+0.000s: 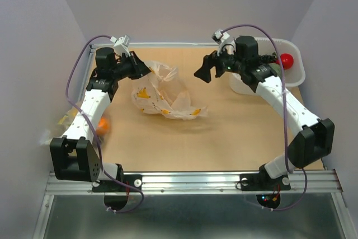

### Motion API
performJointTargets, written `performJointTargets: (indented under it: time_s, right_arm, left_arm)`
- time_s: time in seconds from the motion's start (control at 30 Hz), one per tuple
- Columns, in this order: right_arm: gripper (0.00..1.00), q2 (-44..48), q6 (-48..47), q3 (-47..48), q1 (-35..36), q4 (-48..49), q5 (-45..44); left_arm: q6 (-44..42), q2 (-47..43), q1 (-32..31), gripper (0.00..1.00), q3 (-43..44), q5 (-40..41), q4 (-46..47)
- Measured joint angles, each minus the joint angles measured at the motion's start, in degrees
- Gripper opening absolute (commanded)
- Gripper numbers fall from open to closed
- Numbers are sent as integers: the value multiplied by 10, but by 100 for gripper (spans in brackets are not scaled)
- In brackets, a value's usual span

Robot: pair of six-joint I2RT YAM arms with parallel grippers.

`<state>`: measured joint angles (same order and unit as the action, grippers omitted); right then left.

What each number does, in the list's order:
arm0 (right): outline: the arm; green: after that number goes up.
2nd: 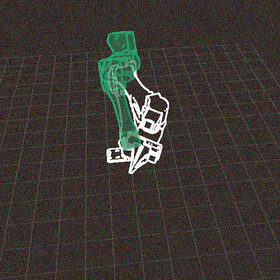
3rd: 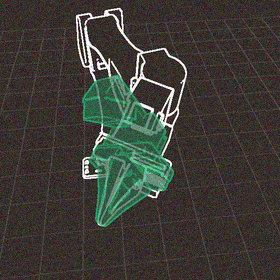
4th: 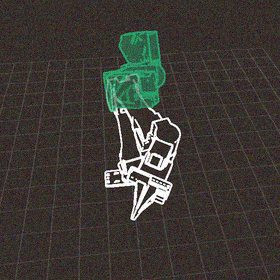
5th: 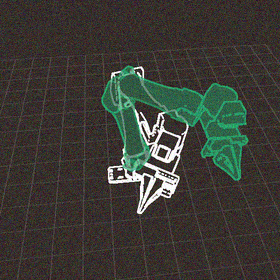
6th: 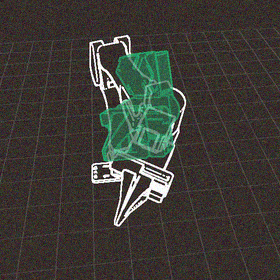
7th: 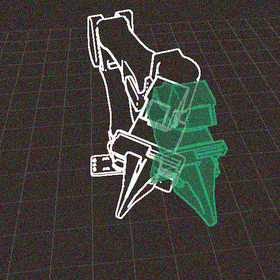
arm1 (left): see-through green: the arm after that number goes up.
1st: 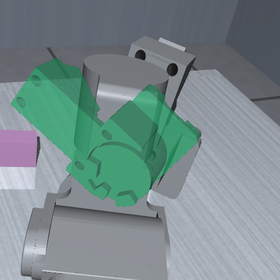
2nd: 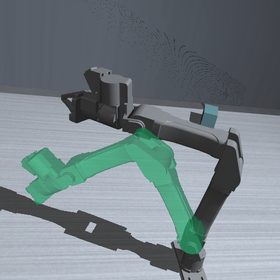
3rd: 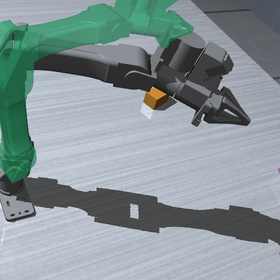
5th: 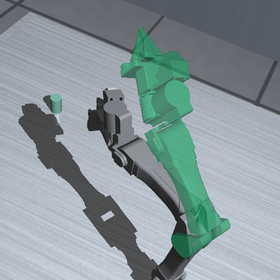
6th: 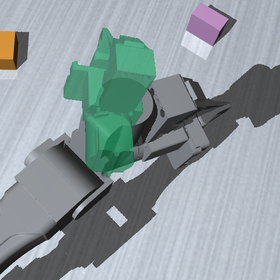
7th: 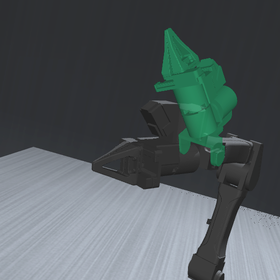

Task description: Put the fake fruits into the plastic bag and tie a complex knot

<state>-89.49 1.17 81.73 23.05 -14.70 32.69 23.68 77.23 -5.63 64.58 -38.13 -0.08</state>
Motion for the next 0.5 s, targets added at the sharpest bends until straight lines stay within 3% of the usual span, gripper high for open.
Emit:
performJointTargets:
  time_s: [0.17,0.5]
  right_arm:
    - [100,25,-57,49,-48,-89,-10]
    - [100,-177,-104,292,-256,-286,-91]
  left_arm:
    - [9,43,0,0,28,-7,-5]
    - [6,111,-11,0,30,-40,-15]
